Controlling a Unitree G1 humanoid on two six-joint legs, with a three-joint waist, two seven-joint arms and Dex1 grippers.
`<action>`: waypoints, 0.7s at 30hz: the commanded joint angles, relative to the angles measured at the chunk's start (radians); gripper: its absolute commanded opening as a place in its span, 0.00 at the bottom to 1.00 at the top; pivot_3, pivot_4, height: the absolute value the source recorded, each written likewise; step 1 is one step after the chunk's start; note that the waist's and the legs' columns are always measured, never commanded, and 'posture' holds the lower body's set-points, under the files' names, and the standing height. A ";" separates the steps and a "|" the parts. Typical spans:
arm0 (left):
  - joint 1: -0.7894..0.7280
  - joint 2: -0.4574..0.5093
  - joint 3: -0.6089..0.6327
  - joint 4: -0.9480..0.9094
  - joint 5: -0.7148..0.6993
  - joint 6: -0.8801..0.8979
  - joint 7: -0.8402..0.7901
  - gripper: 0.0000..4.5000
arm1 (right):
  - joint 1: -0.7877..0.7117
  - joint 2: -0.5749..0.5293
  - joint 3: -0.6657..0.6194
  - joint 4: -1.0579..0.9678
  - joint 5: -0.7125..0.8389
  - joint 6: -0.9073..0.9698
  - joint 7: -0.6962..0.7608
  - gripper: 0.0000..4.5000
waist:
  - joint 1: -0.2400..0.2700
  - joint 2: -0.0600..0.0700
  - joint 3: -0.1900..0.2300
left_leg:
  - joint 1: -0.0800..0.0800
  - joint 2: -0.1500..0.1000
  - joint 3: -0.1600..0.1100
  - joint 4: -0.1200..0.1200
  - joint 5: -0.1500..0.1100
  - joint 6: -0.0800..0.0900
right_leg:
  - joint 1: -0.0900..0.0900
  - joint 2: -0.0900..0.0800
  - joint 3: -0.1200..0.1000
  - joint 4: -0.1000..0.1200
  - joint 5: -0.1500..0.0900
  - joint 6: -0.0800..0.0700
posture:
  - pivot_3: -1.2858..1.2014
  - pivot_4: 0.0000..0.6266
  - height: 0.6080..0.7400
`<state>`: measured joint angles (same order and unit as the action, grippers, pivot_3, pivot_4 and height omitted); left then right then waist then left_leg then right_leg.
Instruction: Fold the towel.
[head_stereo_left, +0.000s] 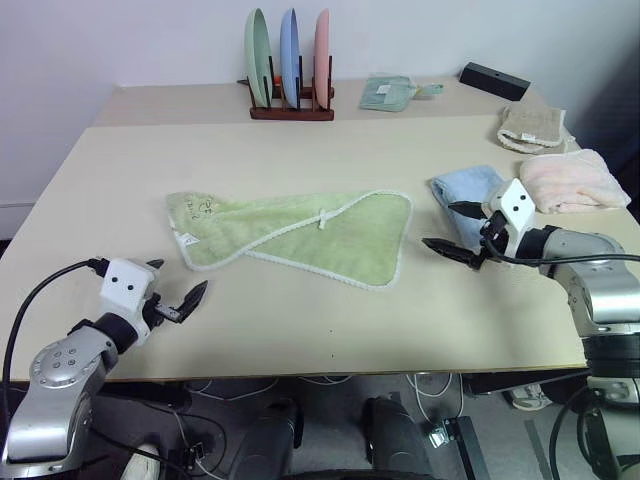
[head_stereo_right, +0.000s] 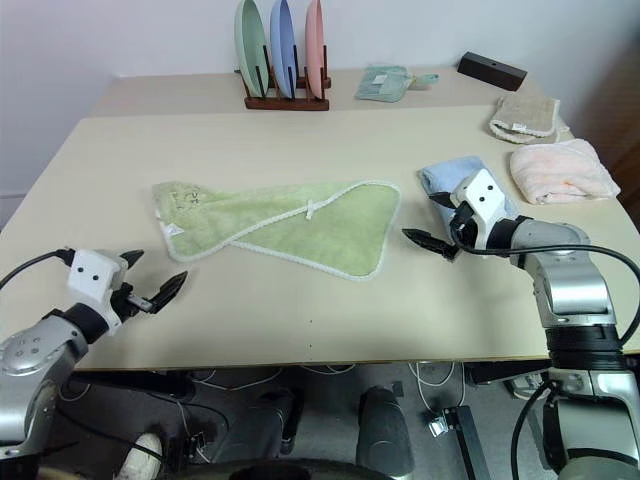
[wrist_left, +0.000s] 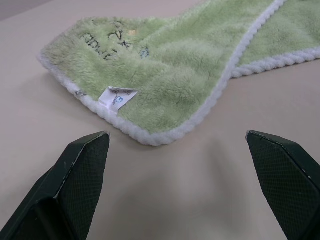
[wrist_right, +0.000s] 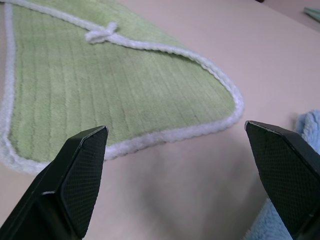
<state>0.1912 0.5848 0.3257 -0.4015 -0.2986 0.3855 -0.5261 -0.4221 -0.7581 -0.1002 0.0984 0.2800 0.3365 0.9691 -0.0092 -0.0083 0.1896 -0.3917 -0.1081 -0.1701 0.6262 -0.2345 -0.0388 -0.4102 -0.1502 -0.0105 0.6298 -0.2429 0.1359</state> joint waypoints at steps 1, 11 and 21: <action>-0.005 -0.004 -0.008 -0.046 0.002 0.000 0.009 0.99 | -0.005 -0.002 -0.010 -0.045 0.011 0.003 -0.008 1.00 | 0.000 0.000 0.000 | 0.000 0.000 0.000 0.000 0.000 0.000 | 0.000 0.000 0.000 0.000 0.000 0.000 | 0.52 0.24 1.00; -0.045 0.016 -0.063 -0.060 0.040 -0.013 0.006 0.99 | -0.031 0.037 0.024 -0.025 -0.003 -0.025 -0.023 1.00 | 0.000 0.000 0.000 | 0.000 0.000 0.000 0.000 0.000 0.000 | 0.000 0.000 0.000 0.000 0.000 0.000 | 0.52 0.24 1.00; -0.162 0.140 -0.195 0.136 0.258 -0.085 0.018 0.99 | -0.006 0.083 0.032 -0.049 -0.008 -0.045 -0.072 1.00 | 0.000 0.000 0.000 | 0.000 0.000 0.001 0.000 0.000 0.000 | -0.001 0.000 0.001 0.000 0.000 0.000 | 0.52 0.24 1.00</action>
<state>0.0622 0.7060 0.1449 -0.2992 -0.0933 0.3406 -0.5254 -0.4308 -0.6815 -0.0549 0.0882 0.2671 0.3103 0.9061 -0.0095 -0.0087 0.1898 -0.3917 -0.1082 -0.1691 0.6259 -0.2348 -0.0384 -0.4111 -0.1497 -0.0093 0.6296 -0.2425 0.1361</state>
